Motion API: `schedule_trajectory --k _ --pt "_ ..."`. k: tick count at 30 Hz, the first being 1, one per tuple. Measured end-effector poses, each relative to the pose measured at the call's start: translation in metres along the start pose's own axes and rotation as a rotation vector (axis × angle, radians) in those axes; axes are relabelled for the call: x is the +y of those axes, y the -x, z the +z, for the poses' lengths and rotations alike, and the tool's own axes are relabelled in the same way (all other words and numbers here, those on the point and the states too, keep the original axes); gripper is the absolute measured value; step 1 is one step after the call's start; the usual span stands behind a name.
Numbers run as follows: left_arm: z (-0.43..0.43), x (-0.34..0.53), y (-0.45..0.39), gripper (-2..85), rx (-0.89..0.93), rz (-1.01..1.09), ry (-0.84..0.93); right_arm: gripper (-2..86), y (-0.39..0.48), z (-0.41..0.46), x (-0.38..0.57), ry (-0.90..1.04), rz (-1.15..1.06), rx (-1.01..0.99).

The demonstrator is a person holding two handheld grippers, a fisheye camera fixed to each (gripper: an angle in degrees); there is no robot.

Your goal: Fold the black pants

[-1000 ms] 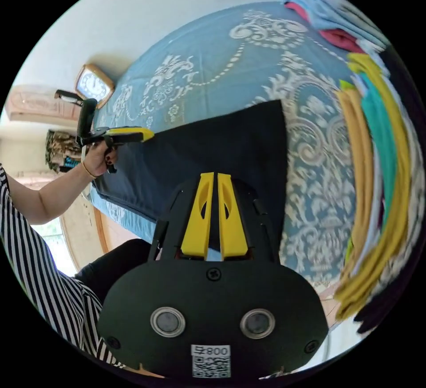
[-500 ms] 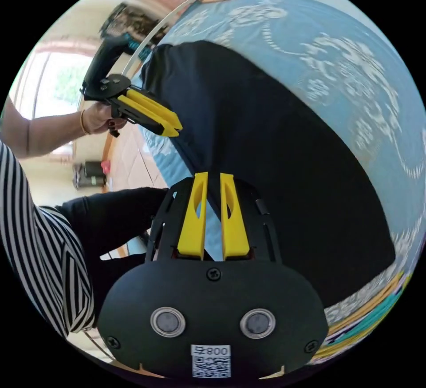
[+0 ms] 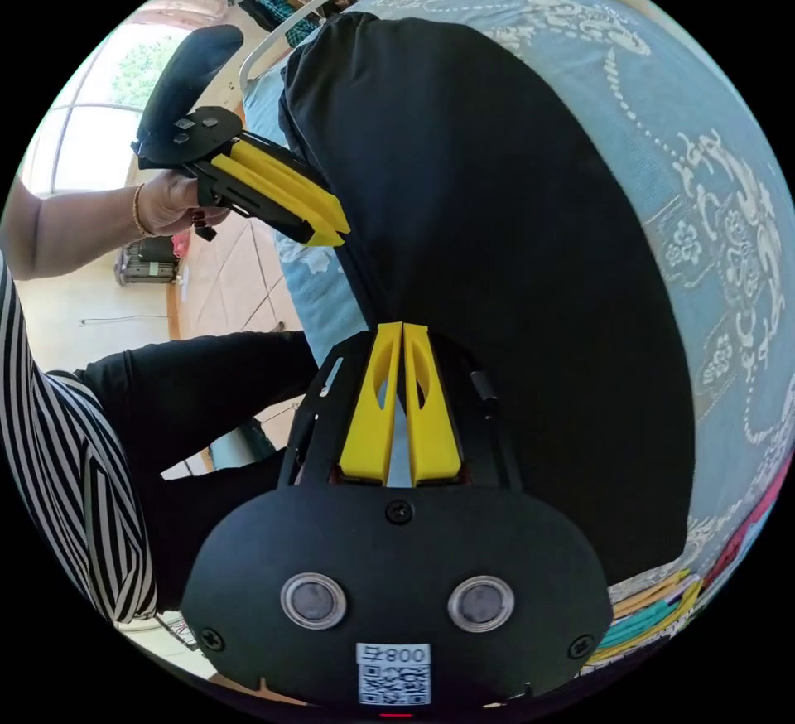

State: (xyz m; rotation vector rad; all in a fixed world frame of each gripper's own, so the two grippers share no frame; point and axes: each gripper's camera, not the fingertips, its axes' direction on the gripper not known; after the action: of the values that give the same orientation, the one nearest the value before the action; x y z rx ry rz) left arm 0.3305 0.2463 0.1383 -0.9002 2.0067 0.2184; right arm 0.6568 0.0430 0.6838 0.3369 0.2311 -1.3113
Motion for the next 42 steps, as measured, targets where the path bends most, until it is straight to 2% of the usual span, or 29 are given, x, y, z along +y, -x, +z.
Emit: schedule_trajectory --k 3,7,18,25,29,36,42 --pt "-0.009 0.001 -0.027 5.3 -0.056 0.077 -0.004 2.2 0.0 0.016 -0.01 0.016 -0.028 0.096" --pt "-0.006 0.004 -0.061 2.7 -0.176 0.162 0.027 2.5 -0.003 0.05 -0.023 0.054 -0.077 0.177" --pt "-0.035 0.02 -0.135 1.5 -0.162 0.225 0.021 3.4 -0.027 0.098 -0.044 0.053 -0.089 0.209" --pt "-0.036 0.023 -0.193 1.1 -0.27 0.332 0.057 2.9 -0.042 0.13 -0.055 0.046 -0.117 0.256" --pt "-0.042 0.023 -0.213 0.5 -0.255 0.33 0.062 1.4 -0.045 0.144 -0.06 0.048 -0.161 0.299" --pt "-0.072 0.034 -0.259 0.1 -0.194 0.288 0.032 0.3 -0.064 0.151 -0.066 0.022 -0.127 0.222" --pt "-0.066 0.044 -0.284 0.3 -0.175 0.234 0.089 0.3 -0.08 0.181 -0.078 0.072 -0.134 0.205"
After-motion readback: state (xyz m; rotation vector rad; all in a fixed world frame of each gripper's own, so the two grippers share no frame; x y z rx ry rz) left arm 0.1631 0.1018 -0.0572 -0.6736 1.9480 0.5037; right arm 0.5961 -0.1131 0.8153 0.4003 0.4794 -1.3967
